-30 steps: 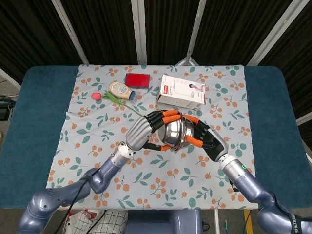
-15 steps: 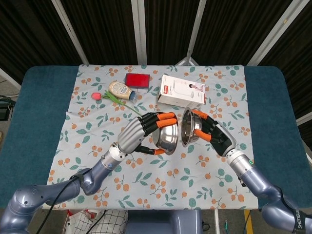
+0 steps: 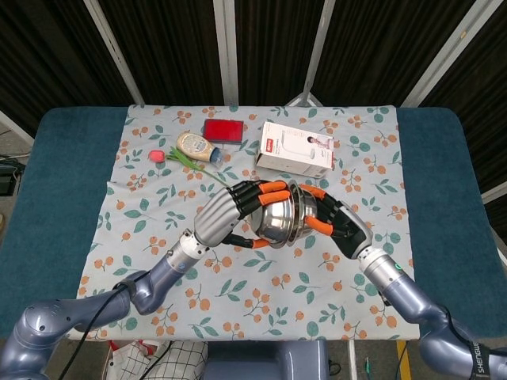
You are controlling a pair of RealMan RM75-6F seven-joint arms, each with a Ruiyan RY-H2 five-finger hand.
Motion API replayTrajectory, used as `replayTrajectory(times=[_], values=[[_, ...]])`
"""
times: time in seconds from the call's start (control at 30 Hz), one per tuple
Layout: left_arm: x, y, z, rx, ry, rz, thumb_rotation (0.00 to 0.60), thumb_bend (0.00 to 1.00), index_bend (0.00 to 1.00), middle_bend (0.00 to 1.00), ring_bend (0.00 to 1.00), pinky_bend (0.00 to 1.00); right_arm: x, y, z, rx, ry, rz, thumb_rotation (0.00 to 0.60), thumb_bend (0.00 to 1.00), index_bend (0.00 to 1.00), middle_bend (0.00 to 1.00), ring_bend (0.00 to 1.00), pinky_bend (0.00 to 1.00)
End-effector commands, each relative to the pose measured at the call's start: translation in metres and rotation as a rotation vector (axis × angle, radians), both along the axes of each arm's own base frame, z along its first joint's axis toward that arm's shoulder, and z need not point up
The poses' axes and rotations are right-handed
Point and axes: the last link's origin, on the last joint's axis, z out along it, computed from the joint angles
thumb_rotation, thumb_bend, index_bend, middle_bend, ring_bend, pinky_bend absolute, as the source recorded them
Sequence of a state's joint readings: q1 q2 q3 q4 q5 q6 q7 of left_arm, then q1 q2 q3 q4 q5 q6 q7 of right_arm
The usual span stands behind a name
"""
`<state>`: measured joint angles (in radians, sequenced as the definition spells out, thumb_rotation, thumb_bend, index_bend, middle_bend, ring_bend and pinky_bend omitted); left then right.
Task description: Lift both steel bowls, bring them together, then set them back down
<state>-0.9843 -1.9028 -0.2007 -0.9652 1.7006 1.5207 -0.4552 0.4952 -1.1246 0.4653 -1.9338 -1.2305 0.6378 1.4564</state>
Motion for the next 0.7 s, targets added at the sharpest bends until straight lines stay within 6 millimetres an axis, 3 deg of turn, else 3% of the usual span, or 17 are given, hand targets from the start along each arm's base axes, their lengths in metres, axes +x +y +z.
replayTrajectory(times=[0.03,0.37,0.7], values=[[0.003,0.000,-0.004,-0.004,0.001,-0.005,0.600,0.40,0.48,0.68,0.54,0.70,0.008,0.005,-0.004,0.014,-0.019,0.016,0.600,0.46,1.00,0.88,0.97,1.00],[0.009,-0.001,-0.016,-0.019,0.001,-0.011,0.600,0.40,0.48,0.68,0.54,0.70,0.018,0.016,-0.009,0.025,-0.026,0.042,0.600,0.46,1.00,0.88,0.97,1.00],[0.006,-0.005,-0.012,0.010,0.010,-0.036,0.600,0.40,0.48,0.69,0.54,0.70,0.008,0.010,0.000,-0.008,-0.006,0.015,0.600,0.46,1.00,0.88,0.97,1.00]])
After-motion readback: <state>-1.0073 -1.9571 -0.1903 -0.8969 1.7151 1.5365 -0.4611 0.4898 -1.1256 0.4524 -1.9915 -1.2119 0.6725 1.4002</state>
